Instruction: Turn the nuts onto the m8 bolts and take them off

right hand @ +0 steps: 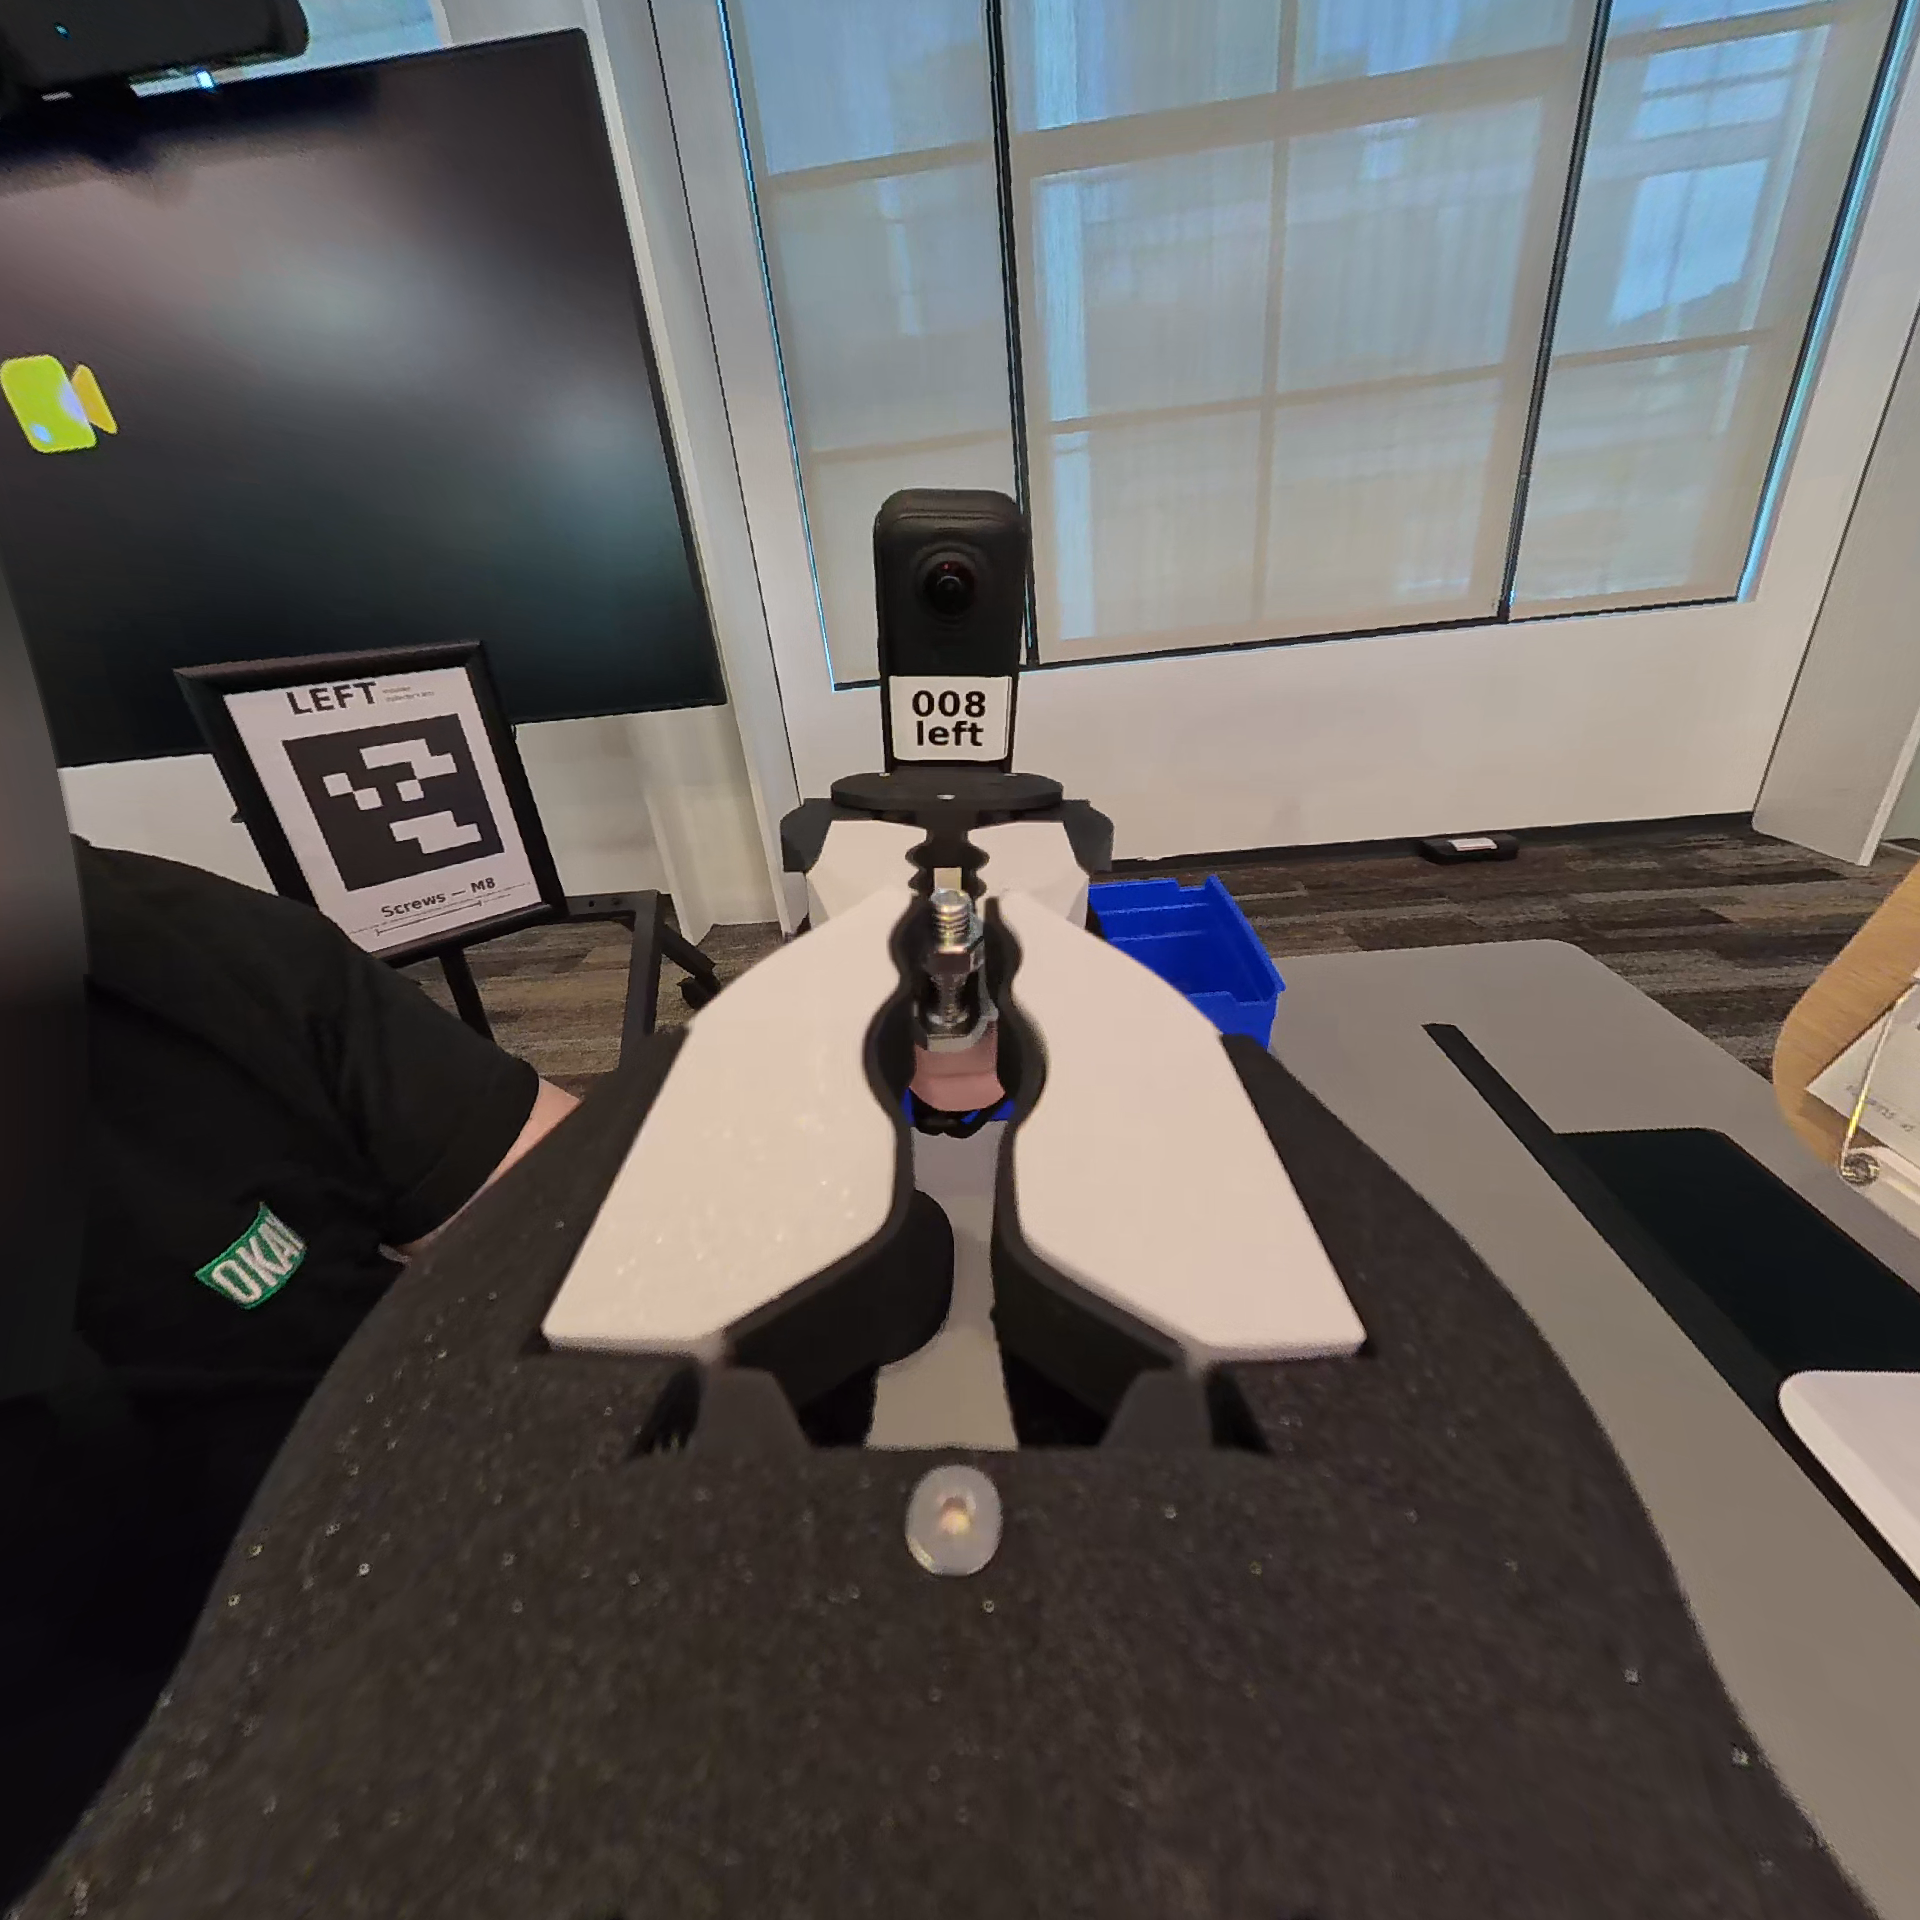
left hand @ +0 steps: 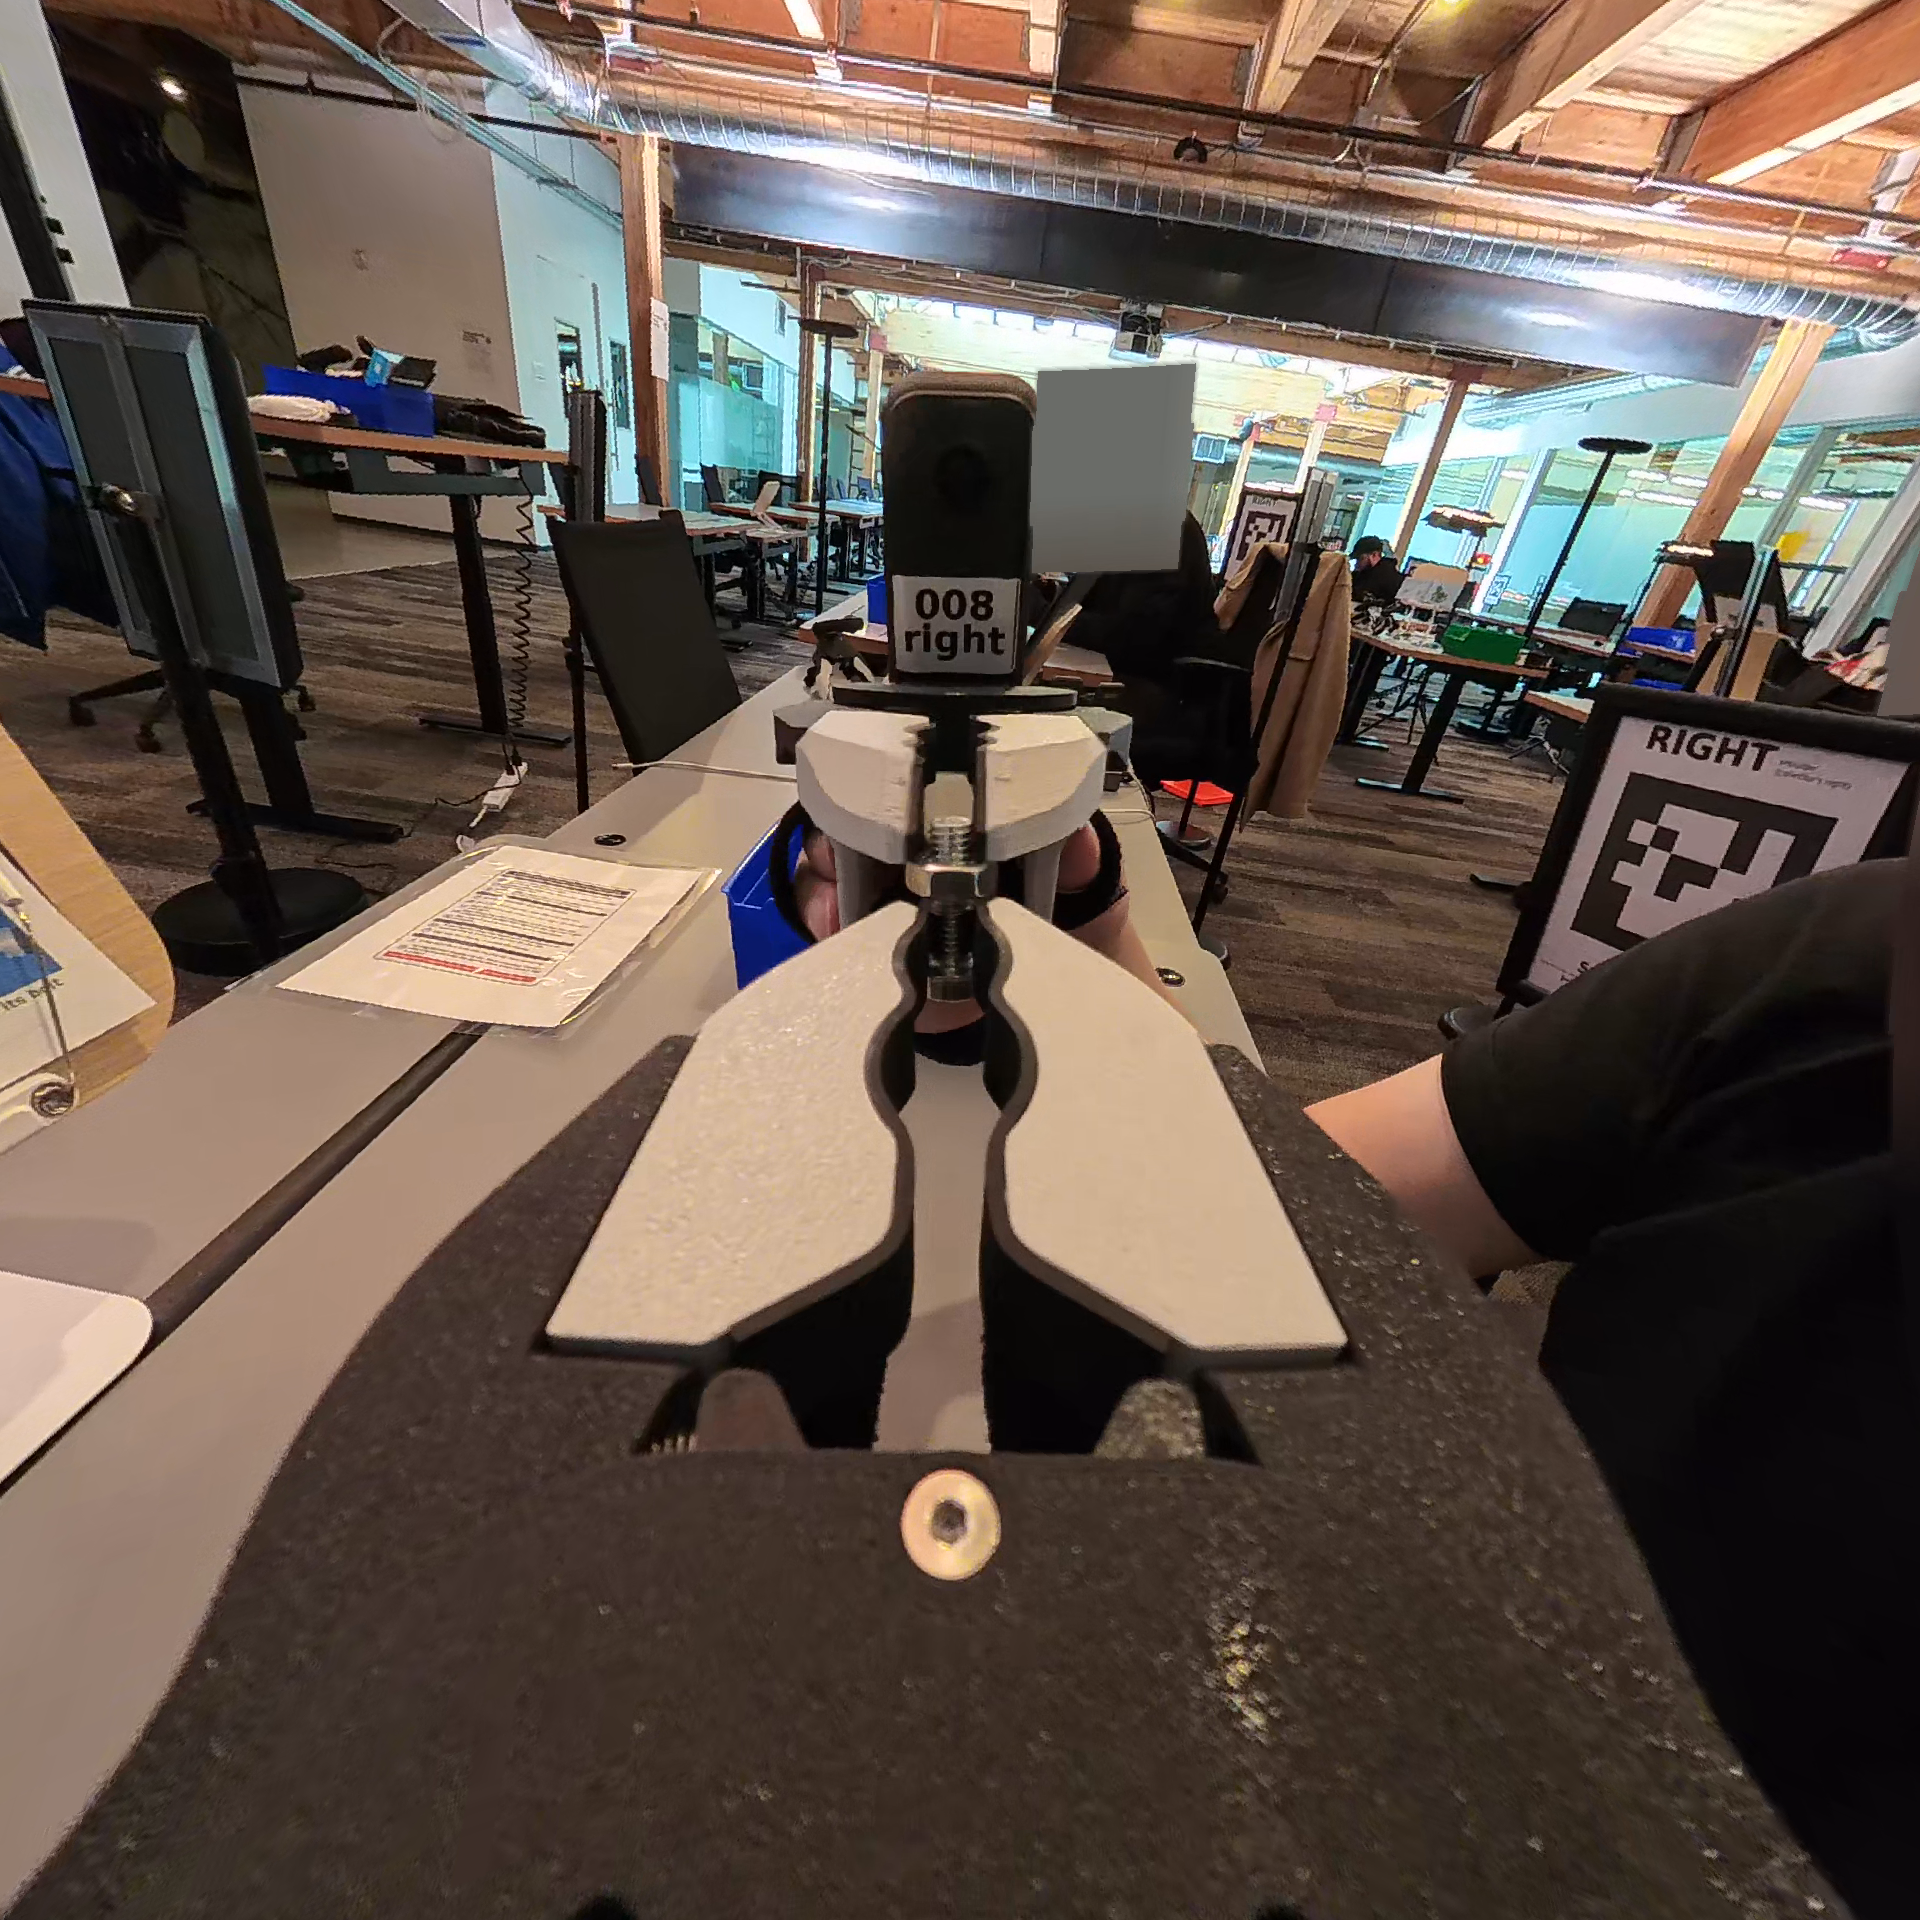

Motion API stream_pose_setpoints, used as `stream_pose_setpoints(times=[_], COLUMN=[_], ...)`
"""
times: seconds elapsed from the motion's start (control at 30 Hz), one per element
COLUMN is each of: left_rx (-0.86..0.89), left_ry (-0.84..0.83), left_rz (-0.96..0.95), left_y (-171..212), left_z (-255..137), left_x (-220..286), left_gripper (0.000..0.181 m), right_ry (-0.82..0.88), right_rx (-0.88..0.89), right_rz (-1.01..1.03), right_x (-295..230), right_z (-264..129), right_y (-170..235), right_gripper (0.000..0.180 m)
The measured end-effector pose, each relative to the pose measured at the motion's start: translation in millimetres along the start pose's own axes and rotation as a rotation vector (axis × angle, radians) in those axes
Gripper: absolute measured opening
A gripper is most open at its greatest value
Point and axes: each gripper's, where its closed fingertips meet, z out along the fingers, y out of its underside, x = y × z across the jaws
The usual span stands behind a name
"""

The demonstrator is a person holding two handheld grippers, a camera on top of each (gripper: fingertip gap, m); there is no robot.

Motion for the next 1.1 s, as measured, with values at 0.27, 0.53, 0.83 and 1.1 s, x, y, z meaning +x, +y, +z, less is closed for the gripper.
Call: stream_pose_setpoints(times=[0.27,0.53,0.83,1.1], left_rx=[0.014,-0.078,-0.111,-0.136], left_ry=[-0.004,-0.064,0.062,0.1], left_rz=[0.005,0.067,0.106,0.13], left_y=[0,13,20,25], left_z=[0,4,11,16], left_x=[1,-2,22,31], left_gripper=[0.024,0.034,0.022,0.02], right_ry=[-0.019,-0.018,-0.118,-0.15], right_rx=[0.01,-0.028,-0.035,-0.04], right_rz=[0.007,-0.044,-0.193,-0.219], right_x=[-2,-5,-29,-34], right_z=[-2,-3,-1,0], right_y=[-3,1,1,3], right_gripper=[0.007,0.007,0.007,0.007])
